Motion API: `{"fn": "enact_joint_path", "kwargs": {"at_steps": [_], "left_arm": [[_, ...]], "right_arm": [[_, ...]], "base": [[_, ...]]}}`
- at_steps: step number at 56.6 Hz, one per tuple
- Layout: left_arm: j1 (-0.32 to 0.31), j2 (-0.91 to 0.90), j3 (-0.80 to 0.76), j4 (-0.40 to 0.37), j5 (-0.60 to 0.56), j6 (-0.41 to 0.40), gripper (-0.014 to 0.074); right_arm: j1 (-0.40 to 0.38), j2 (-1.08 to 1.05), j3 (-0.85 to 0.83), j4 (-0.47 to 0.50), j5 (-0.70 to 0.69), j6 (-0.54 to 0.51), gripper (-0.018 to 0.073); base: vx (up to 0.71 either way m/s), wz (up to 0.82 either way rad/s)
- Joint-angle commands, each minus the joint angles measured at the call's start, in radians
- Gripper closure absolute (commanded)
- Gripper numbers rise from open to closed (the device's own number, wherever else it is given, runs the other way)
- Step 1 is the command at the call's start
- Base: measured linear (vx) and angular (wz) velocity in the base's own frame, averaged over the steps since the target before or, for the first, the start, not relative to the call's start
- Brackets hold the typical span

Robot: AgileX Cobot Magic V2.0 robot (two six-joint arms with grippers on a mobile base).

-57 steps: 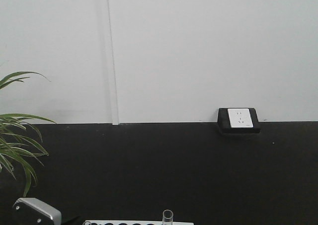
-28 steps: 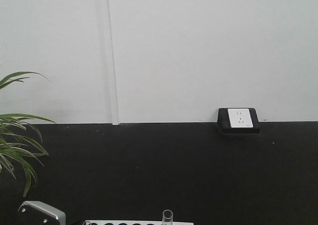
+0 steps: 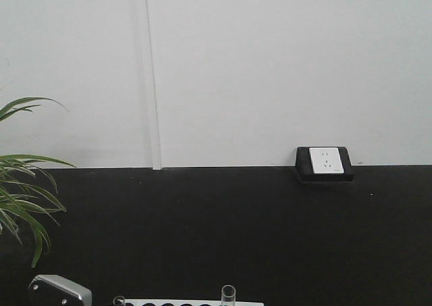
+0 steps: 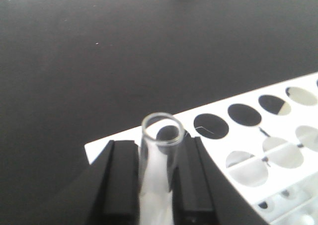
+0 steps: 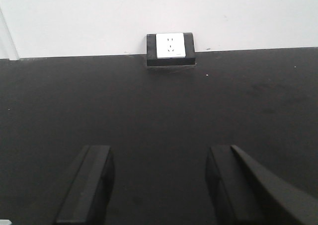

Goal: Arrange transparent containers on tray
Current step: 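Grasp a clear glass tube in the rack with the left gripper and lift, then lower the right gripper onto another clear tube in the rack and close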

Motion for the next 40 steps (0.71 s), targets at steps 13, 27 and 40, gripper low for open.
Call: {"fn": "enact_joint_path", "kwargs": {"at_steps": [13, 27, 40], "left_arm": [[-0.006, -0.027, -0.027, 0.022, -0.112, -0.011, 0.0491], [-0.006, -0.08, -0.028, 0.03, -0.168, -0.011, 0.0493], [-0.005, -0.203, -0.029, 0.029, -0.165, -0.01, 0.0493]], "right_arm": [[0.002, 0.006, -0.033, 0.0, -0.08, -0.009, 0.0079], [0.002, 0.006, -0.033, 0.0, -0.08, -0.009, 0.0079], [0.002, 0.006, -0.033, 0.0, -0.08, -0.009, 0.0079]], "base": [[0.0, 0.0], [0.0, 0.0], [0.0, 0.0]]}}
